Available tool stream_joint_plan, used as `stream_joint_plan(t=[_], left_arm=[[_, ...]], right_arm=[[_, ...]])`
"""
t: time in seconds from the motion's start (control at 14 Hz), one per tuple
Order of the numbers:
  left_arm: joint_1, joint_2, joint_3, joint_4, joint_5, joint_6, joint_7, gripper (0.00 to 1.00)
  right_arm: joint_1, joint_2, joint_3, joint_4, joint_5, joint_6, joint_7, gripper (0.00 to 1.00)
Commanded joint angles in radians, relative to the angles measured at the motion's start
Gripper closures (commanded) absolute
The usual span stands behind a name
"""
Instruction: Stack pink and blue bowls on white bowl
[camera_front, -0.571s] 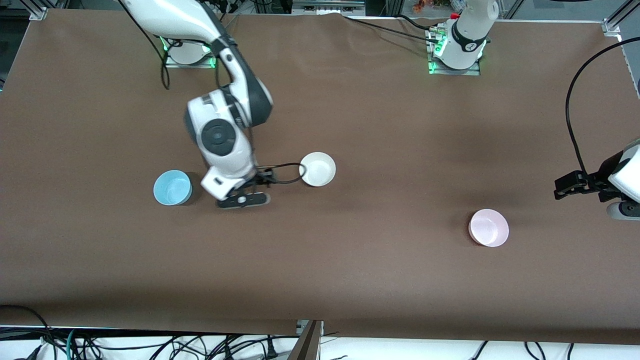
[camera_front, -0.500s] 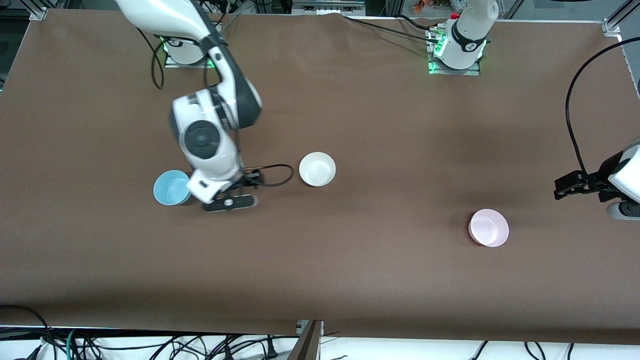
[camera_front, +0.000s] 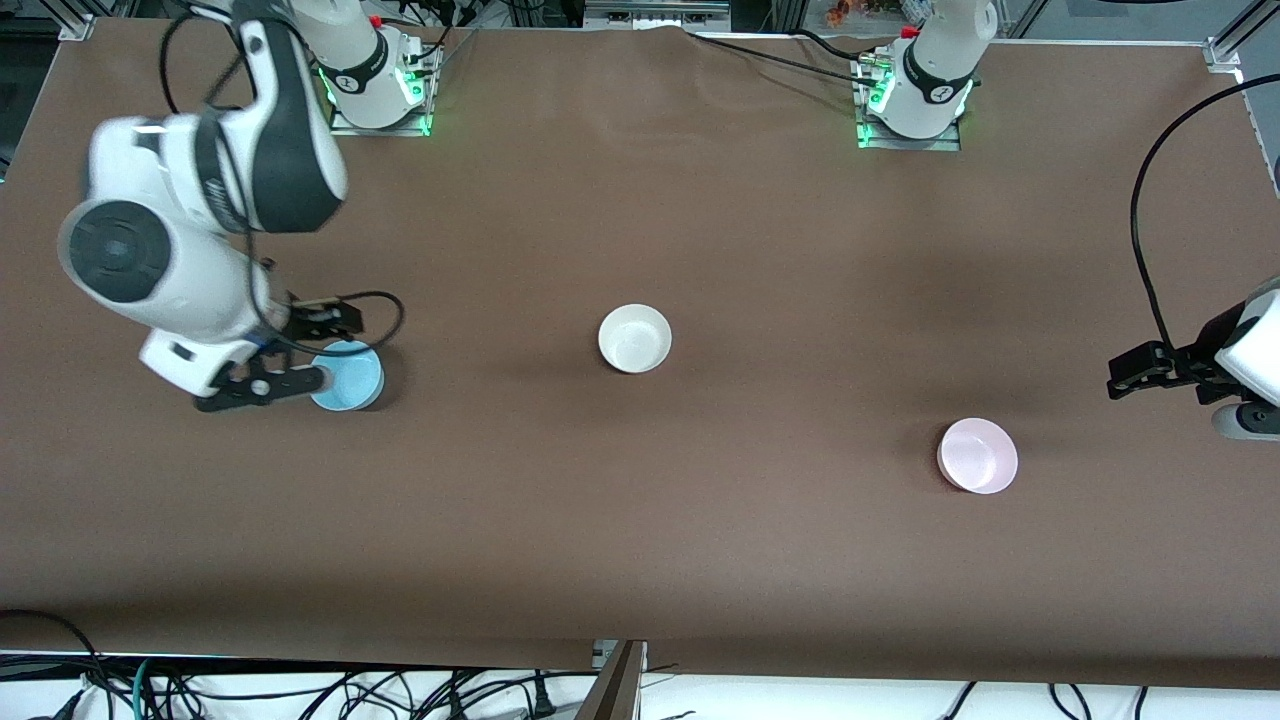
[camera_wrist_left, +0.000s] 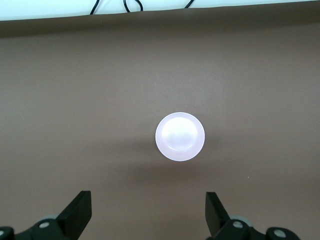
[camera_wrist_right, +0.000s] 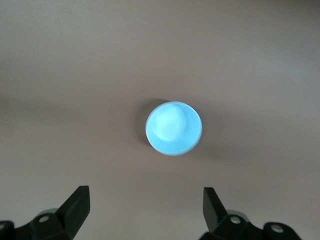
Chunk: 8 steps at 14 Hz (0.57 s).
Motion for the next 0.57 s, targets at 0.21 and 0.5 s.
stream_joint_plan(t=[0.21, 0.5], left_arm=[[0.001, -0.004, 0.006, 0.004, 0.008, -0.010, 0.013, 0.00], [0.009, 0.010, 0.006, -0.013, 0.008, 0.026, 0.013, 0.00]], right_arm=[[-0.140, -0.126, 0.097, 0.023, -0.006, -0.127, -0.006, 0.00], [-0.323, -0.254, 0.186, 0.020, 0.000, -0.173, -0.014, 0.00]])
